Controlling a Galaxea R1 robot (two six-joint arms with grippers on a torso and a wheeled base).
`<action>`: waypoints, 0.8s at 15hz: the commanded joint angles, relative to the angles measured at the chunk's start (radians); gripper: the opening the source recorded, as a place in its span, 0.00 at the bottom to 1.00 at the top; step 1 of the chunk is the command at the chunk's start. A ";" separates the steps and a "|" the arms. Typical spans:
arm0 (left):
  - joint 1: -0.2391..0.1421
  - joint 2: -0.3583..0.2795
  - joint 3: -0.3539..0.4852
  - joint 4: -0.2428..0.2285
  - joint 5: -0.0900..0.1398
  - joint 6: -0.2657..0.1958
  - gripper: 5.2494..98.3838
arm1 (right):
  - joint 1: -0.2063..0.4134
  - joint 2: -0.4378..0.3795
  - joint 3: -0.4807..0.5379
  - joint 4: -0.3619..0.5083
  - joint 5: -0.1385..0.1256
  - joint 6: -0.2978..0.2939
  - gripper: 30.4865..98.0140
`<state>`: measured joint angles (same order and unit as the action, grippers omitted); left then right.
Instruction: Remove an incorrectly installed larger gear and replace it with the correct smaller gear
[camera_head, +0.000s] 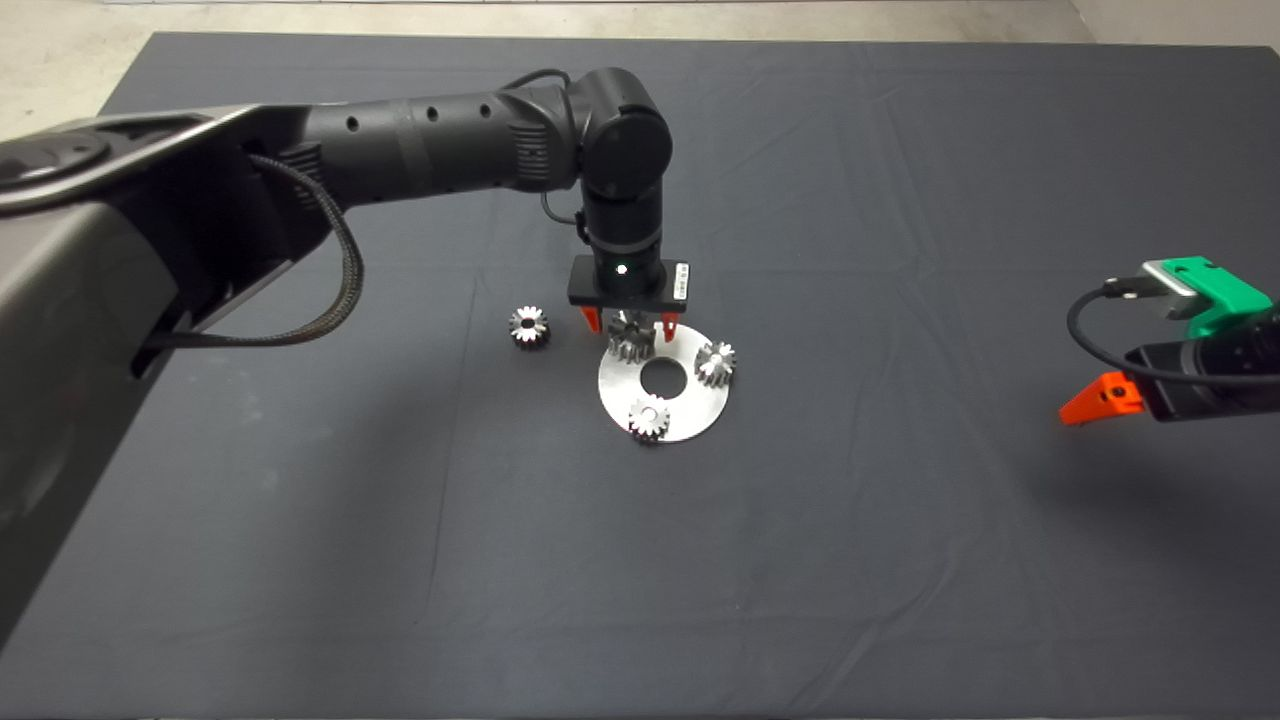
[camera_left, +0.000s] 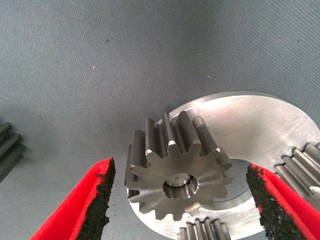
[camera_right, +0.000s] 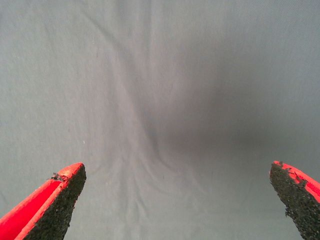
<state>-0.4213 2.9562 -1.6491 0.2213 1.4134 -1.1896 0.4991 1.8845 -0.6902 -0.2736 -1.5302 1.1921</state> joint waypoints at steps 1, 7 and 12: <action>-0.022 0.002 0.010 0.007 0.007 0.002 0.62 | 0.021 0.002 0.008 0.031 -0.096 0.006 0.98; -0.024 0.002 0.005 0.007 0.012 0.005 0.49 | 0.021 0.025 -0.006 0.031 -0.096 0.007 0.98; -0.030 0.002 0.010 0.000 0.035 0.008 0.44 | 0.022 0.038 -0.019 0.031 -0.096 0.012 0.98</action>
<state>-0.4213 2.9562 -1.6491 0.2221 1.4219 -1.1877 0.4994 1.9094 -0.6960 -0.2721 -1.5298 1.1945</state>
